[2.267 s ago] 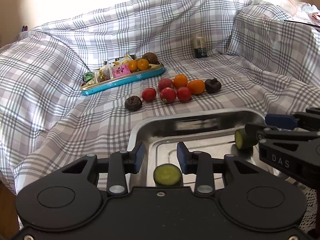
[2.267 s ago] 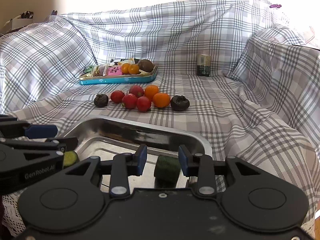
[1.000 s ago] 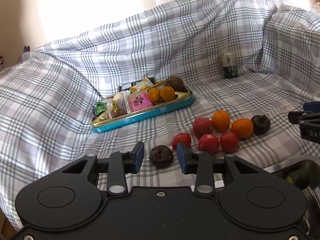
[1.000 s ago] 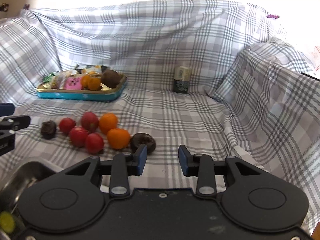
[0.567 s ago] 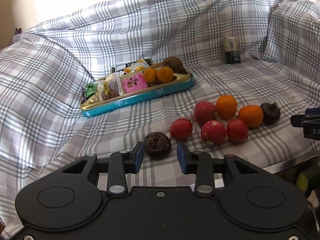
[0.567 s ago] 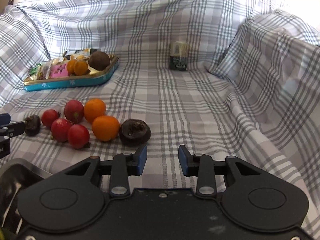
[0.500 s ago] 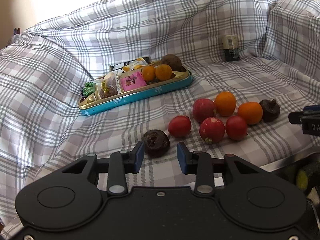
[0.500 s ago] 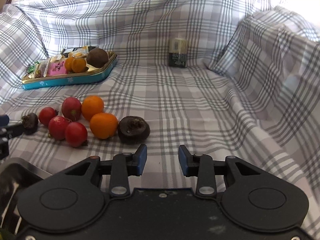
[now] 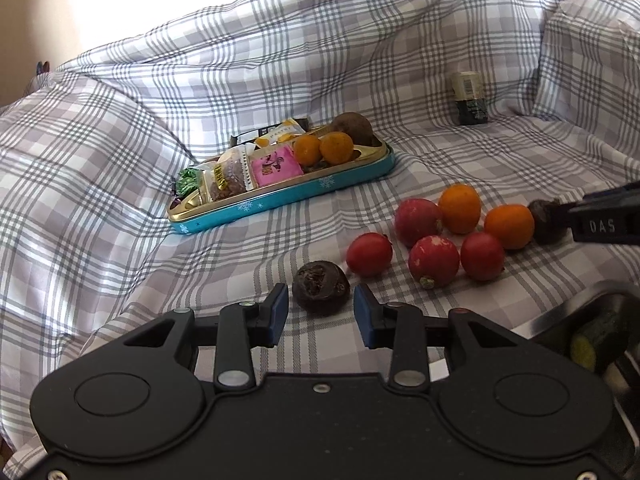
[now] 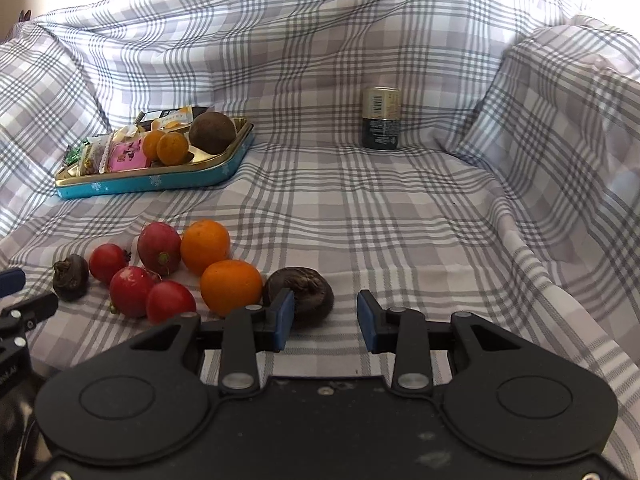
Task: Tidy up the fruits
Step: 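Grasp a dark brown round fruit with the left tool while the right tool grasps another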
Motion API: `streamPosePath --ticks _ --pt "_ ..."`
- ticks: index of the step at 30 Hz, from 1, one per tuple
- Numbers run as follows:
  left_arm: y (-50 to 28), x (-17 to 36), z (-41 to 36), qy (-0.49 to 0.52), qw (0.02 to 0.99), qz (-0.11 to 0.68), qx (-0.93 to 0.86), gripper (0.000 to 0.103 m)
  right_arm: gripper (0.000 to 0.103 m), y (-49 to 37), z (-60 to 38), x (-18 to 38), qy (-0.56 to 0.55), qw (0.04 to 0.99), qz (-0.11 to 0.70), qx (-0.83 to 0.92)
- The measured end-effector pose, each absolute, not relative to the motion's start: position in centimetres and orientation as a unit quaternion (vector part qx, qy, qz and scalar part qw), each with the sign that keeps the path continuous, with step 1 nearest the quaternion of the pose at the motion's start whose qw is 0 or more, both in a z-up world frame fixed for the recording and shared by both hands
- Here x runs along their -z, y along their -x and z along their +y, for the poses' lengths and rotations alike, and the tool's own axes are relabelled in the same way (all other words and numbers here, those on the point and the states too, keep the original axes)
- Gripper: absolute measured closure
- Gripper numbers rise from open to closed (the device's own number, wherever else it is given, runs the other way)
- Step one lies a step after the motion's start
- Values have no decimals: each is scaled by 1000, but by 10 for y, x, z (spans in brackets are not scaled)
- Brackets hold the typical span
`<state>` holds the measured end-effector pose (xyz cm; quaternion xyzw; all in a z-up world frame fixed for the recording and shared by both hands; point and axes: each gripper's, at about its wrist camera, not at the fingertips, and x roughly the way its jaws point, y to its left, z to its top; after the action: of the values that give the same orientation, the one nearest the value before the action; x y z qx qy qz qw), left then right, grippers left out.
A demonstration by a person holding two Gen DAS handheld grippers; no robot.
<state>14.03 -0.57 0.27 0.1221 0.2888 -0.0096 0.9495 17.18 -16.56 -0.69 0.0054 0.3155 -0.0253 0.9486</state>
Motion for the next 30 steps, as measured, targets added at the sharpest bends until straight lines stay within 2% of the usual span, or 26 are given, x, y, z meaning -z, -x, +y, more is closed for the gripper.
streamPosePath --ticks 7,16,30 --pt "-160 3 6 -81 944 319 -6 58 66 -173 -162 8 -1 950 312 16" --pt "-161 10 -9 -125 941 315 4 58 65 -180 -156 9 15 950 312 -4" --pt "-178 14 -14 -157 933 323 5 58 57 -186 -154 12 19 952 307 -1"
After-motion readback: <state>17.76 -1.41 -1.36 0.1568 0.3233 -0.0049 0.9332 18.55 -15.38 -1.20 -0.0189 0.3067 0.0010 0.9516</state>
